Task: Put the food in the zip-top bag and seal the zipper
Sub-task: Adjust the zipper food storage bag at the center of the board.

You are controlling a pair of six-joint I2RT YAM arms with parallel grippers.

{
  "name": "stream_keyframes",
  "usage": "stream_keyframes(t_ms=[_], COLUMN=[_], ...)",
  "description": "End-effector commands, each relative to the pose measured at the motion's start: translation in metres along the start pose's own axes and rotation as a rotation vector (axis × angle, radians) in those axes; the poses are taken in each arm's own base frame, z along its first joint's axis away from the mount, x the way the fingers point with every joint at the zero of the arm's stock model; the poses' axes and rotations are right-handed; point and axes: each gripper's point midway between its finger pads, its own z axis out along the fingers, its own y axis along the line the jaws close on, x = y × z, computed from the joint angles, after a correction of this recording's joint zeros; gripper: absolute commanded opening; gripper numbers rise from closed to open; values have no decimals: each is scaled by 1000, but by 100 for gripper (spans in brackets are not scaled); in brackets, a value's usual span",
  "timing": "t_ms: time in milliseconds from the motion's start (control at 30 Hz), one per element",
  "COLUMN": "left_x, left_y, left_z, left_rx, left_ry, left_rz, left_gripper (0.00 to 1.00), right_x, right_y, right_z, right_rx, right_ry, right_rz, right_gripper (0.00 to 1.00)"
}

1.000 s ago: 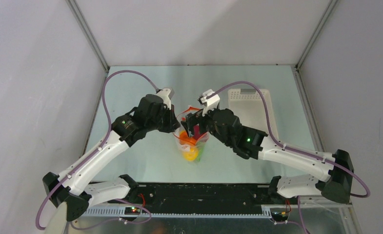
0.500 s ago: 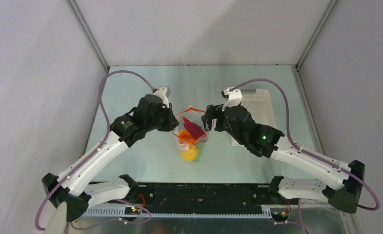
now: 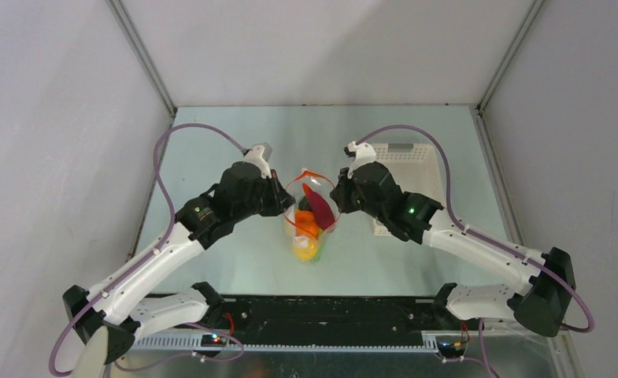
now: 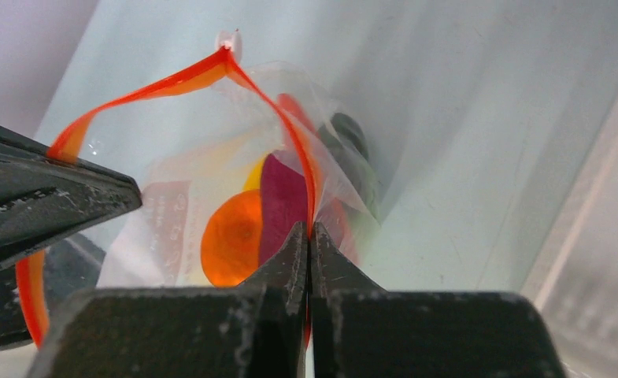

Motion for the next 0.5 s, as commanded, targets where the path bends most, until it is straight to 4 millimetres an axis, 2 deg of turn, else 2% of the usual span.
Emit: stream_keyframes(t_ms=[0,167,300,467], left_x=[-28,-29,-31,-36], left_y=[-34,-55,-65,-74], left_z=[-23,-32,-31,-19], left_rx=[116,188,198,172], left_ry=[-127,-160,-198,-268], left_rz=[-34,-50,-82,-144], left_gripper=[1,3,4,8], right_x=[-38,-62,-67,-62], right_y=[36,68,88,99], right_z=[-3,-7,-4,5], right_rx=[-176,-325,-431,-527], right_ry=[-97,-131,-127,-92], right_rz=[-69,-196,-276,-351], right_gripper=[0,0,0,0])
